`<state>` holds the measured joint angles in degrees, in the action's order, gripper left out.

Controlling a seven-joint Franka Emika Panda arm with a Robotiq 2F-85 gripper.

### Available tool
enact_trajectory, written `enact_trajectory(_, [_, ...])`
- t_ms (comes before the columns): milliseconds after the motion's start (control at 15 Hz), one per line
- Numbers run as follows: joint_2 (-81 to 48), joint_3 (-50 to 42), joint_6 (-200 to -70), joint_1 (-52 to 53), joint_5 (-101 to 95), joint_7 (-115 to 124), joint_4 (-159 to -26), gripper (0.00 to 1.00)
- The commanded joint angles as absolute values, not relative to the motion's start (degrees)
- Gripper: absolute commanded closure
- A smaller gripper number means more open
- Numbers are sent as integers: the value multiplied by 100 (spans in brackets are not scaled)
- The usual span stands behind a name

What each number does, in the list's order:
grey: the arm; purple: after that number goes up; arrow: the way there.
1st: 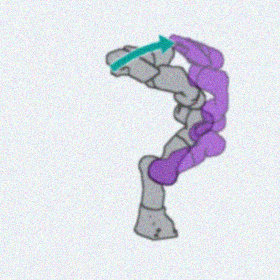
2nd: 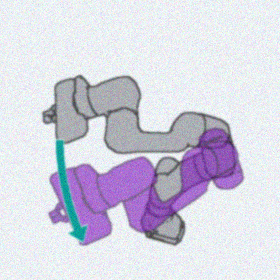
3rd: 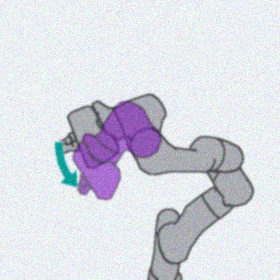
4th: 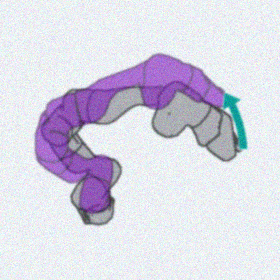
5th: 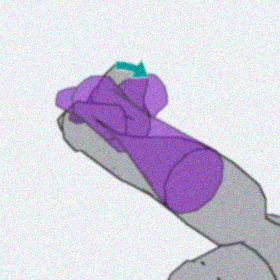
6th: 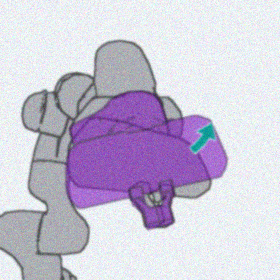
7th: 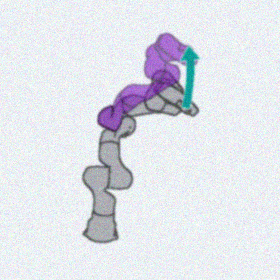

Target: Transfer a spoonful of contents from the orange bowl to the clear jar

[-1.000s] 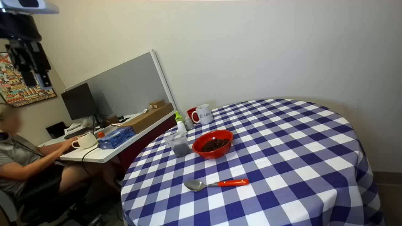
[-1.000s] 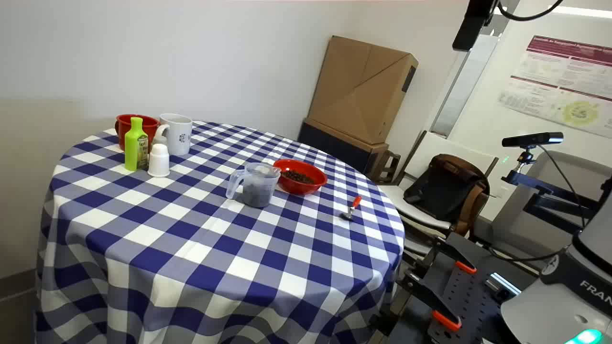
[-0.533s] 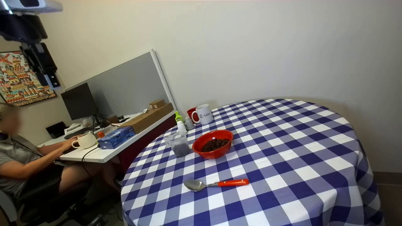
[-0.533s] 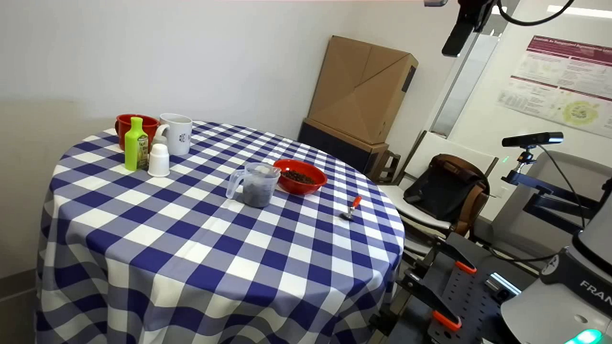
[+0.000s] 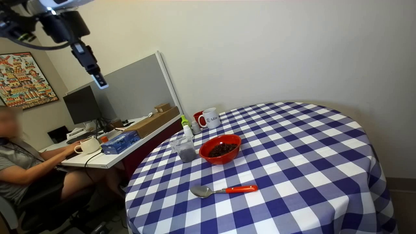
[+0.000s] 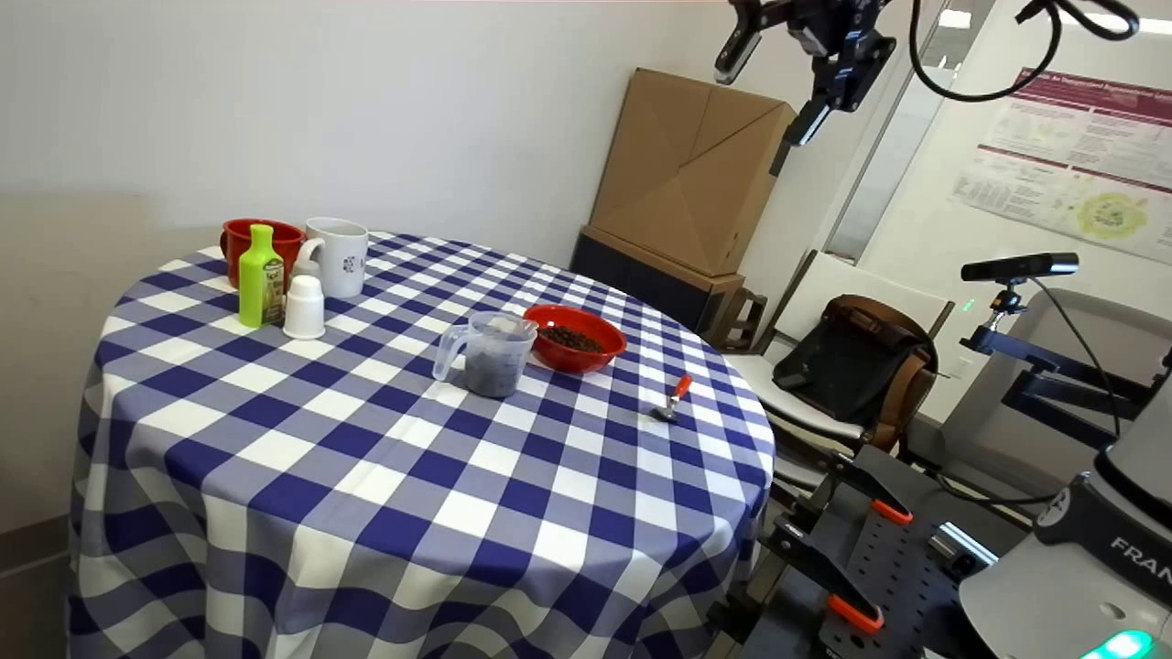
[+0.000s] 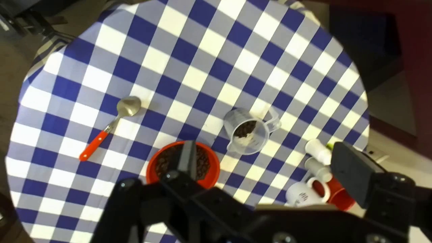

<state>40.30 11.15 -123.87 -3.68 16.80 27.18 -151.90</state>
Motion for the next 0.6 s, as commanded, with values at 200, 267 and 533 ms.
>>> enact_trajectory(200, [2411, 965, -13206, -1356, 484, 3350, -14701, 0])
enact_trajectory(267, [2161, 894, -13293, -1445, 329, 3404, -14646, 0])
enact_trajectory(533, [1270, 617, -13639, -1630, -182, 3910, -14451, 0])
